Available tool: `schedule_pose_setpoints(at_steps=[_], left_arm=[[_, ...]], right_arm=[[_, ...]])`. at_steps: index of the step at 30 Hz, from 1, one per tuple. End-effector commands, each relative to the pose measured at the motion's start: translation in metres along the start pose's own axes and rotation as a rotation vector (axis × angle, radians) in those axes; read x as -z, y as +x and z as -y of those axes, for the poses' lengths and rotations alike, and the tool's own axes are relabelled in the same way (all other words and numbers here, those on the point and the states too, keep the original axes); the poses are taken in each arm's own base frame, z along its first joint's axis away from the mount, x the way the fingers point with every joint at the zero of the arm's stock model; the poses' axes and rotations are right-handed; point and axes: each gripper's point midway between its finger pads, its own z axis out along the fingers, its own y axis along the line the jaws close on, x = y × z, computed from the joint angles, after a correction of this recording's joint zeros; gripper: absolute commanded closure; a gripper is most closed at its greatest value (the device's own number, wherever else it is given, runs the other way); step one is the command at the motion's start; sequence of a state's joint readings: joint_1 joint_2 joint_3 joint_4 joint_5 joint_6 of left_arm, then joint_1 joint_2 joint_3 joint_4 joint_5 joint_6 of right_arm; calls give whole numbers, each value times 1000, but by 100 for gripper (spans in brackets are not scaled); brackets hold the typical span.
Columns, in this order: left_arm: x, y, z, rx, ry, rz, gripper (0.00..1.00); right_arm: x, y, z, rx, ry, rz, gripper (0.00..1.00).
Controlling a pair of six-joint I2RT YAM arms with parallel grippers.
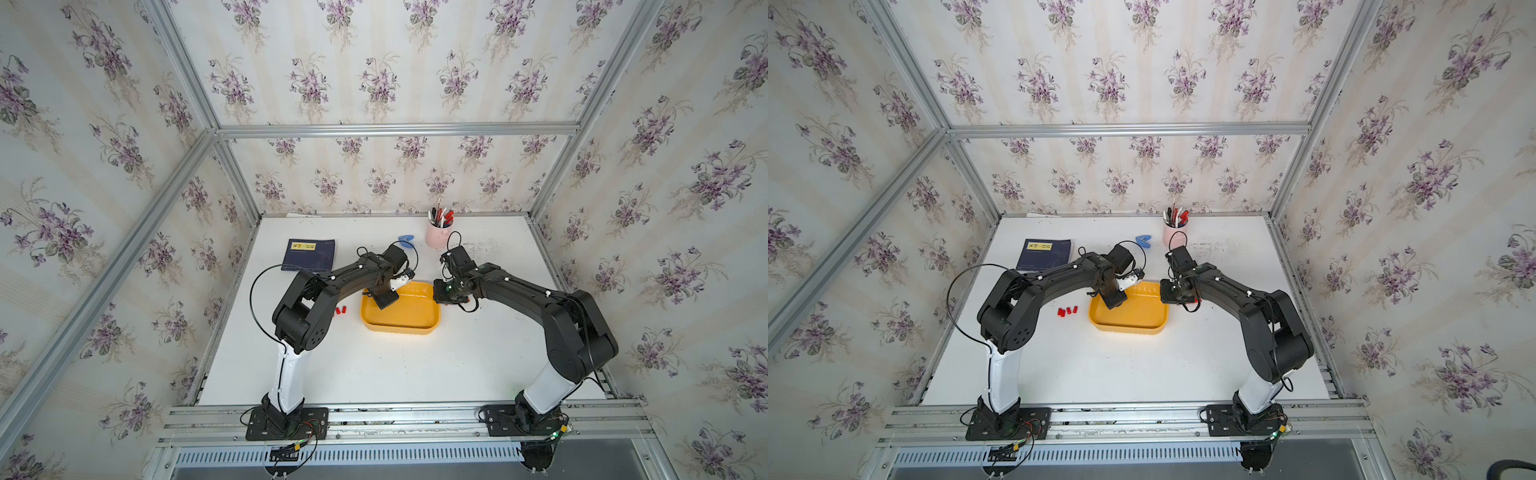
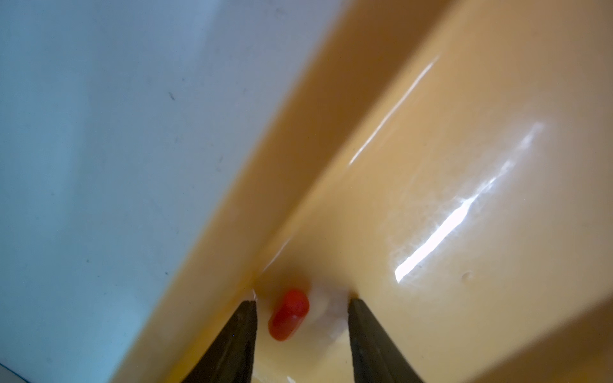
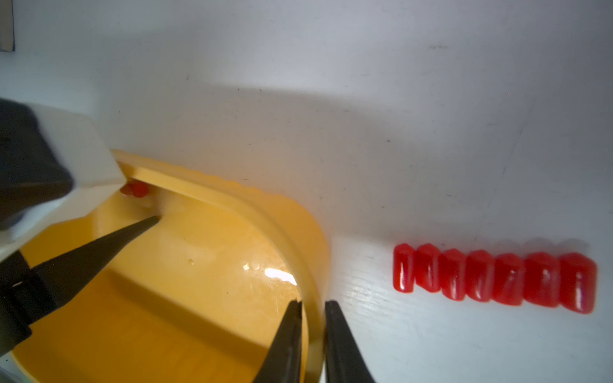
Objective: Take the screw protection sleeves out of the storage box
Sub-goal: Pick up the screw protection sleeve from the storage box.
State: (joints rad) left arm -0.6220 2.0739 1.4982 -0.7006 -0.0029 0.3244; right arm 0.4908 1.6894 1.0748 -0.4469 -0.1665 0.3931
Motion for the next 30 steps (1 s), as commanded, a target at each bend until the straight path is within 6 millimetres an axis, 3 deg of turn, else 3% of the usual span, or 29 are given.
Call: schedule_pose_setpoints(at_steps=[1,8,20,30], left_arm=[[-3,0,1,10,6,-7,54],[-8,1,3,2,17,-31,73],[-9,8,0,28,12,-55,83],[13,5,-13,138,21,0,86]], right_arm=[[2,-1,-1,8,0,2,82],[2,-1,-2,13,-4,1,83],[3,-1,-3,22,-8,3,84],[4,0,-3,19,-10,2,84]])
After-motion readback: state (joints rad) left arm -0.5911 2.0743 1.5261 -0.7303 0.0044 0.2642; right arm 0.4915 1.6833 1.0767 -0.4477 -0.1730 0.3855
